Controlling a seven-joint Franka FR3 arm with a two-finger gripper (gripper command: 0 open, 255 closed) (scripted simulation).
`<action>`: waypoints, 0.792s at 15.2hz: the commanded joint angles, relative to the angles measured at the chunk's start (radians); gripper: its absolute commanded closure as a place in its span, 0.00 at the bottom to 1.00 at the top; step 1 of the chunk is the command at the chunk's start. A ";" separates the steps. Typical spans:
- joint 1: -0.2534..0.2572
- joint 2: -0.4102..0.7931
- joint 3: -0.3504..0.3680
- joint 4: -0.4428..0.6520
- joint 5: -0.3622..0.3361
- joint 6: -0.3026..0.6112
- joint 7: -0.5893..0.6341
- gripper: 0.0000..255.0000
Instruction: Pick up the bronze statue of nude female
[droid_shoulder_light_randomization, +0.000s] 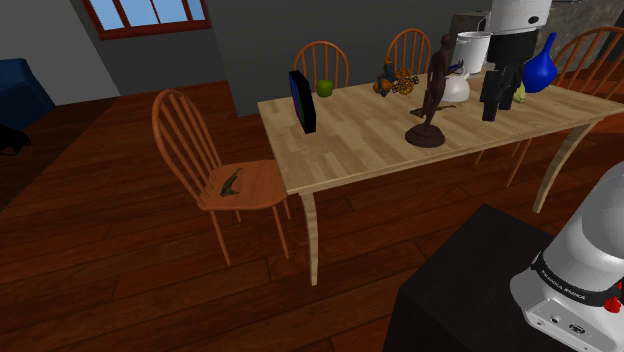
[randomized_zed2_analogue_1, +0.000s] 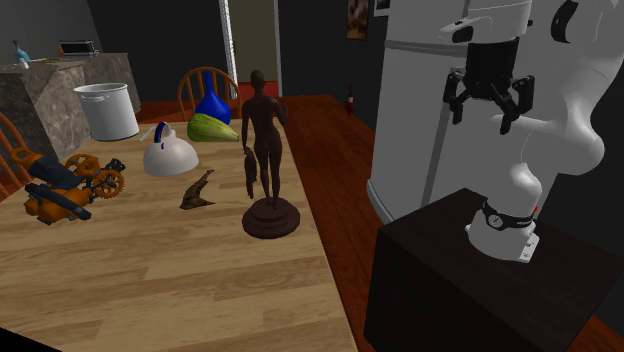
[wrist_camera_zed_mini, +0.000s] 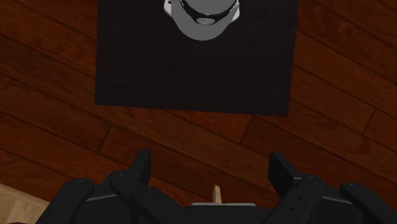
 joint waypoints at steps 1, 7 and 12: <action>0.000 0.000 0.000 0.000 0.000 0.000 0.000 0.00; -0.022 0.136 -0.116 0.088 -0.053 0.111 -0.118 0.00; -0.029 0.267 -0.209 0.191 -0.062 0.189 -0.219 0.00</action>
